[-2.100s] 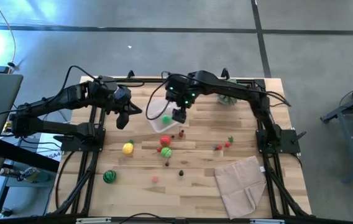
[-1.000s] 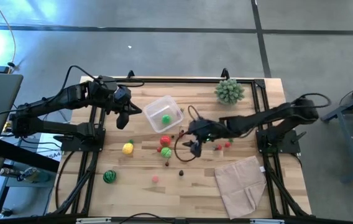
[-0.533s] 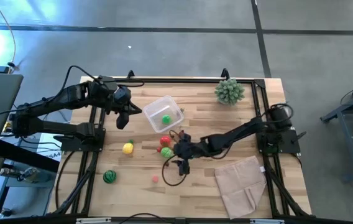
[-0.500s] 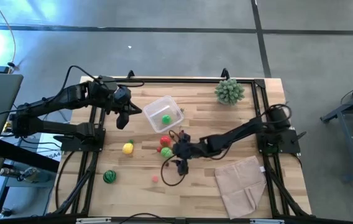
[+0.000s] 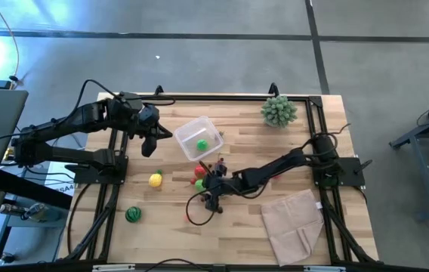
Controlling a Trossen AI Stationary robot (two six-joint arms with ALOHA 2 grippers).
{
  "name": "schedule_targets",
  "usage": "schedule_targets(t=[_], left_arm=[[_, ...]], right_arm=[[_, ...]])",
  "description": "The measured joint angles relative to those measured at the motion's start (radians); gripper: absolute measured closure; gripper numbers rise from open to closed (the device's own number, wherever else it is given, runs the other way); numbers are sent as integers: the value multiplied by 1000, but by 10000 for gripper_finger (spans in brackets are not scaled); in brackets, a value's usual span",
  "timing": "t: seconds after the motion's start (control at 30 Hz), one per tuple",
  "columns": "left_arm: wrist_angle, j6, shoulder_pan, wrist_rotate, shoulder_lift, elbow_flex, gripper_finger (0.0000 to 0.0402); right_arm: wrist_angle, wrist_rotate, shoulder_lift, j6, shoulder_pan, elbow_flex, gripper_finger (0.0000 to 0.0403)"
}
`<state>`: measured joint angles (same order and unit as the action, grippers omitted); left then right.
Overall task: Pick and placing Produce into tupperware
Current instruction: Put the green cabbage into the transparent bin
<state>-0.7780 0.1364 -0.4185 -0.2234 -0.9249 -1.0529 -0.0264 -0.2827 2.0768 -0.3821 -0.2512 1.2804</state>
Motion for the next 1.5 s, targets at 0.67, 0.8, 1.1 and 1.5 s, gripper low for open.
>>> schedule_targets(t=[0.67,0.8,1.1,1.5], left_arm=[[-1,0,0,0,0,0,401],[-1,0,0,0,0,0,401],[-1,0,0,0,0,0,401],[2,0,0,0,0,0,401]], right_arm=[[-50,54,19,21,45,2,143],[-67,82,27,-4,50,2,143],[-114,92,44,-14,50,1,109],[-143,93,94,-21,50,27,102]])
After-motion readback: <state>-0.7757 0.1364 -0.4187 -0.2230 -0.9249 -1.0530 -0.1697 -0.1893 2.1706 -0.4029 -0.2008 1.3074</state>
